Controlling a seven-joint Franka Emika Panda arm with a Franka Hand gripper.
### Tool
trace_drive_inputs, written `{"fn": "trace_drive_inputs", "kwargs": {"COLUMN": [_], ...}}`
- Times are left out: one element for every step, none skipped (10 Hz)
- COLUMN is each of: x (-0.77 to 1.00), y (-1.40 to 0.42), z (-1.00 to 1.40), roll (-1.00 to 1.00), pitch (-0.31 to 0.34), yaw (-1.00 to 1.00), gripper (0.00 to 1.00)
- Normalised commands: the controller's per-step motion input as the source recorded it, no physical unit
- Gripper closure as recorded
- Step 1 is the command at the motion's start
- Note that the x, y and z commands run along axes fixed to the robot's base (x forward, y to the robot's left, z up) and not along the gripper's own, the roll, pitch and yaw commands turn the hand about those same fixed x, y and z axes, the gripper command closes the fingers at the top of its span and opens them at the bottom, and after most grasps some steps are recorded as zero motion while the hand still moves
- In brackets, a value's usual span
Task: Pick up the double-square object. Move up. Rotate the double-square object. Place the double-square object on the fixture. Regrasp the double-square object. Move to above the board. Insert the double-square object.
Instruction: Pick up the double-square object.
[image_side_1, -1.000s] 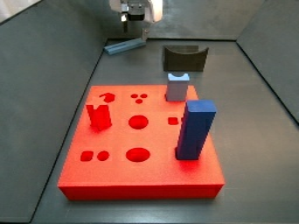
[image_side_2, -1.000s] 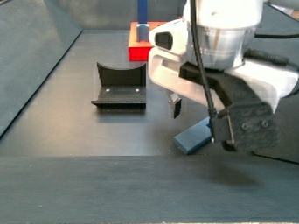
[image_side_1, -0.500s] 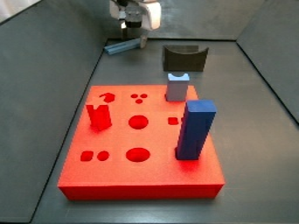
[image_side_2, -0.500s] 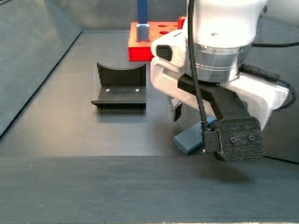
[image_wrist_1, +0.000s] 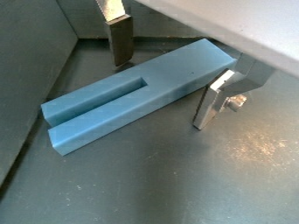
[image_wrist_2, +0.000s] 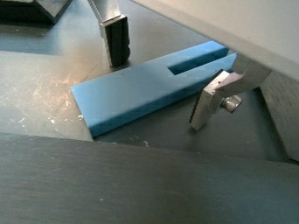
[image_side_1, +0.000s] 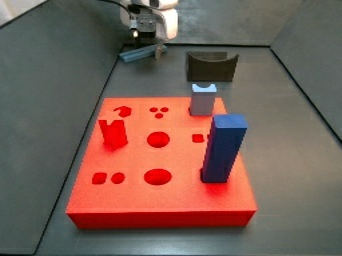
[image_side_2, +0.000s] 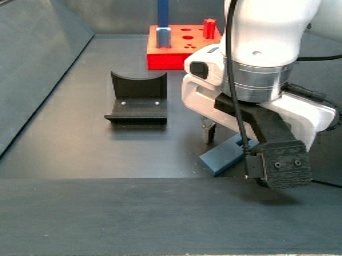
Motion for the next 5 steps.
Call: {"fn": "trace_drive_inputs", "kwargs": {"x": [0.00, 0.00, 0.00, 0.00, 0.00], "y": [0.00, 0.00, 0.00, 0.00, 0.00], "z": [0.00, 0.00, 0.00, 0.00, 0.00], "roll": [0.00, 0.00, 0.00, 0.00, 0.00], "pitch": [0.000, 0.000, 0.000, 0.000, 0.000], "yaw": [0.00, 0.00, 0.00, 0.00, 0.00], "gripper": [1.00, 1.00, 1.00, 1.00, 1.00]}}
